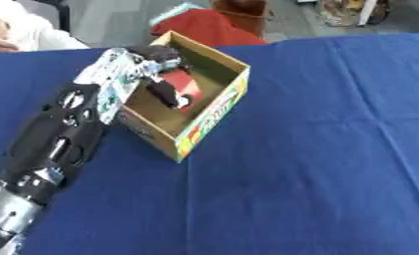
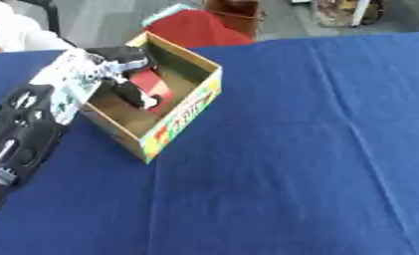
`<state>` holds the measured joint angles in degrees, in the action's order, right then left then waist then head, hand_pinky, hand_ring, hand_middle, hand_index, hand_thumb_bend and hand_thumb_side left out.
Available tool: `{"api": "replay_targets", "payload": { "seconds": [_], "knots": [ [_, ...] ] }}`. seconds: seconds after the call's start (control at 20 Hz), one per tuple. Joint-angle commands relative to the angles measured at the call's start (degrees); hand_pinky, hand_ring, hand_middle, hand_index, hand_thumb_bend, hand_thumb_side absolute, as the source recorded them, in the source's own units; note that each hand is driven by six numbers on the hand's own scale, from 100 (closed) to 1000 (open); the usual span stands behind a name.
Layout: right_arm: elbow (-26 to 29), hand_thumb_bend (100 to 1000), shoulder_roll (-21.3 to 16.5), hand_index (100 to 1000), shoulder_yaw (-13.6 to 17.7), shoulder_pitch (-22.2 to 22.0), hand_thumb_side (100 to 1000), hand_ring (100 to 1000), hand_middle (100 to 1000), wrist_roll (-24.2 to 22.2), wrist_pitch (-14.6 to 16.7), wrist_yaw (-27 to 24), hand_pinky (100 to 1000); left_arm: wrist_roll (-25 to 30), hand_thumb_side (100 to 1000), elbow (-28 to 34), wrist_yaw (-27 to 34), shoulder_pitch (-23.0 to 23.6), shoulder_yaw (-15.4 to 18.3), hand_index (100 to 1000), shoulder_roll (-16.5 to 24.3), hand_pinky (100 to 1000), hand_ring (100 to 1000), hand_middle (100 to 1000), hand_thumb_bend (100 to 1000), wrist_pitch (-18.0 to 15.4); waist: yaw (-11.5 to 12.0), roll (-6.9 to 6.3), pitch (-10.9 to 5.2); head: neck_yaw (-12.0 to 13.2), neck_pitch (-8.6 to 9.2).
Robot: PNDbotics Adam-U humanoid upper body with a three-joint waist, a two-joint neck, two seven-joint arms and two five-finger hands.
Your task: Pick up objects on the table and place them in the box.
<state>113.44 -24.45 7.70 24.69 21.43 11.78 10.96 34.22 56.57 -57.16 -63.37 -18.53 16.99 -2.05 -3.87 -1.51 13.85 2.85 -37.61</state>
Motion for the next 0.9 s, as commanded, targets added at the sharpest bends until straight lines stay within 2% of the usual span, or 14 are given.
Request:
{"api": "replay_targets", "payload": {
  "seconds": [0.05, 0.1, 0.15, 0.25, 0.3, 0.4, 0.5, 0.7, 0.8, 0.85, 0.9],
  "knots": [
    [1.16, 100, -0.73, 778, 0.25, 0.57, 1000, 752, 869, -0.13, -0.1, -0.33, 686, 0.26, 484, 0.98, -1.67, -0.95, 0.63, 855, 0.68, 674, 817, 813, 538, -0.12, 0.09, 0.25, -0.93, -0.16, 0.42],
    [1.16, 100, -0.7, 778, 0.24, 0.54, 1000, 752, 869, -0.14, -0.11, -0.34, 686, 0.21, 483, 1.21, -2.3, -0.97, 0.67, 858, 0.76, 694, 833, 816, 555, -0.12, 0.11, 0.25, -0.95, -0.14, 0.35],
    [1.16, 100, -0.69, 778, 0.24, 0.51, 1000, 751, 869, -0.16, -0.13, -0.35, 686, 0.06, 483, 1.49, -3.09, -1.01, 0.65, 865, 0.89, 797, 911, 833, 618, -0.19, 0.13, 0.25, -0.98, -0.14, 0.3],
    [1.16, 100, -0.68, 778, 0.26, 0.45, 1000, 751, 868, -0.15, -0.15, -0.36, 687, -0.32, 480, 1.95, -4.9, -0.99, 0.71, 874, 1.03, 847, 938, 868, 673, -0.52, 0.16, 0.26, -1.04, -0.19, 0.21],
    [1.16, 100, -0.68, 778, 0.27, 0.43, 1000, 751, 868, -0.15, -0.15, -0.37, 687, -0.39, 480, 2.05, -5.67, -0.97, 0.77, 874, 1.08, 851, 939, 870, 676, -0.74, 0.18, 0.27, -1.08, -0.24, 0.16],
    [1.16, 100, -0.67, 779, 0.29, 0.38, 1000, 751, 868, -0.14, -0.16, -0.37, 687, -0.28, 459, 2.12, -7.41, -0.95, 0.85, 890, 1.19, 913, 980, 905, 701, -1.09, 0.21, 0.29, -1.18, -0.35, 0.06],
    [1.16, 100, -0.65, 779, 0.31, 0.36, 1000, 751, 868, -0.13, -0.16, -0.38, 687, -0.11, 457, 2.22, -8.81, -0.92, 1.03, 891, 1.17, 918, 985, 907, 705, -1.43, 0.22, 0.32, -1.24, -0.41, 0.05],
    [1.16, 100, -0.59, 779, 0.36, 0.26, 1000, 752, 868, -0.08, -0.2, -0.39, 687, -0.77, 447, 2.9, -8.28, -0.65, 1.51, 877, 1.12, 852, 932, 866, 593, -1.53, 0.29, 0.34, -1.42, -0.47, -0.13],
    [1.16, 100, -0.62, 779, 0.4, 0.17, 1000, 752, 867, -0.03, -0.23, -0.37, 688, -1.51, 448, 4.39, -6.0, -0.38, 1.7, 871, 1.33, 822, 905, 846, 507, -0.99, 0.34, 0.35, -1.54, -0.54, -0.26],
    [1.16, 100, -0.66, 779, 0.43, 0.12, 1000, 752, 867, 0.01, -0.24, -0.36, 688, -1.93, 450, 5.65, -4.64, -0.29, 1.72, 861, 1.58, 806, 888, 829, 431, -0.51, 0.39, 0.36, -1.63, -0.63, -0.37],
    [1.16, 100, -0.71, 779, 0.45, 0.08, 1000, 752, 867, 0.04, -0.25, -0.34, 688, -2.32, 450, 7.33, -3.09, -0.16, 1.71, 858, 1.91, 801, 882, 823, 412, 0.04, 0.46, 0.37, -1.72, -0.73, -0.5]
  ]
}}
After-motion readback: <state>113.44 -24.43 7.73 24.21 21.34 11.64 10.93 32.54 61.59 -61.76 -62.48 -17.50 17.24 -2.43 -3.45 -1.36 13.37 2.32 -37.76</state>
